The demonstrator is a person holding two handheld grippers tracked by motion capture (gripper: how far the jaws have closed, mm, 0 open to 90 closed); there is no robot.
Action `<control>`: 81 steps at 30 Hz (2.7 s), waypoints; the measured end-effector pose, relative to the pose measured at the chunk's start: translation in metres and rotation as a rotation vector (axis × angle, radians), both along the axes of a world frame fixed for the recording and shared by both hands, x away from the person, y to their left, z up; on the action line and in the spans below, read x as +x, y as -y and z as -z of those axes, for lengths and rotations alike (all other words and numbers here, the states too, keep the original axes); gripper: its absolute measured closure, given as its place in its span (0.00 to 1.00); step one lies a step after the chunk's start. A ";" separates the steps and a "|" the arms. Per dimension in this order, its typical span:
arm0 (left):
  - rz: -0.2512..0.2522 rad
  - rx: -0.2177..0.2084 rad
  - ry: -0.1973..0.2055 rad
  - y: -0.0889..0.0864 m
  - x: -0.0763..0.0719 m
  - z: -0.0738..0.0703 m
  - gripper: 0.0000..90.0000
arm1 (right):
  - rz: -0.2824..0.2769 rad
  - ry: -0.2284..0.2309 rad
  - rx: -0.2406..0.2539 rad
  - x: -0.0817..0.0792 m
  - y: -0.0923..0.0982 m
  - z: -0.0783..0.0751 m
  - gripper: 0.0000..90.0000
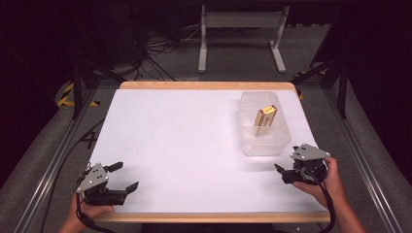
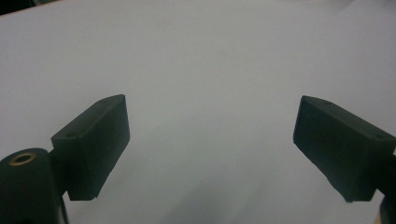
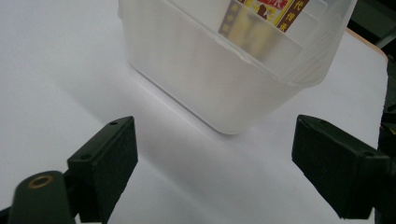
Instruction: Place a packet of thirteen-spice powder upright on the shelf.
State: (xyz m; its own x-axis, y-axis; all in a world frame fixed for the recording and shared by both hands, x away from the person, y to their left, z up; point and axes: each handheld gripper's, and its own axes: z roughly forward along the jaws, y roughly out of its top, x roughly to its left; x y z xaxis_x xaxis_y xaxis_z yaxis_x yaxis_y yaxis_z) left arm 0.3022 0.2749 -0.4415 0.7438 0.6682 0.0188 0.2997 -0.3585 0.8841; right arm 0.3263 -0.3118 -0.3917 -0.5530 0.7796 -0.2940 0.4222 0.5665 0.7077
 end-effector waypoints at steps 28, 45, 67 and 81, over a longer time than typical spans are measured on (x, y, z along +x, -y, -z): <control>0.009 -0.001 -0.010 0.002 0.002 0.001 0.13 | 0.076 0.026 0.150 -0.025 0.049 0.043 0.14; 0.022 0.002 -0.002 0.005 0.004 0.000 0.13 | 0.108 0.061 0.155 -0.035 0.052 0.048 0.14; 0.024 -0.005 -0.002 0.005 0.007 0.000 0.13 | 0.118 0.082 0.136 -0.040 0.046 0.047 0.13; 0.016 -0.015 0.002 0.004 0.009 -0.001 0.13 | 0.121 0.093 0.145 -0.040 0.046 0.046 0.13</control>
State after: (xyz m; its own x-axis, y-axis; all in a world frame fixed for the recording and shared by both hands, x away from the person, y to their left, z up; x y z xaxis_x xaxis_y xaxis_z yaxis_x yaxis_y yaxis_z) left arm 0.3109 0.2704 -0.4403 0.7543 0.6565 0.0100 0.2924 -0.3496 0.8901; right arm 0.2865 -0.3579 -0.4375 -0.4287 0.8763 -0.2197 0.4101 0.4055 0.8170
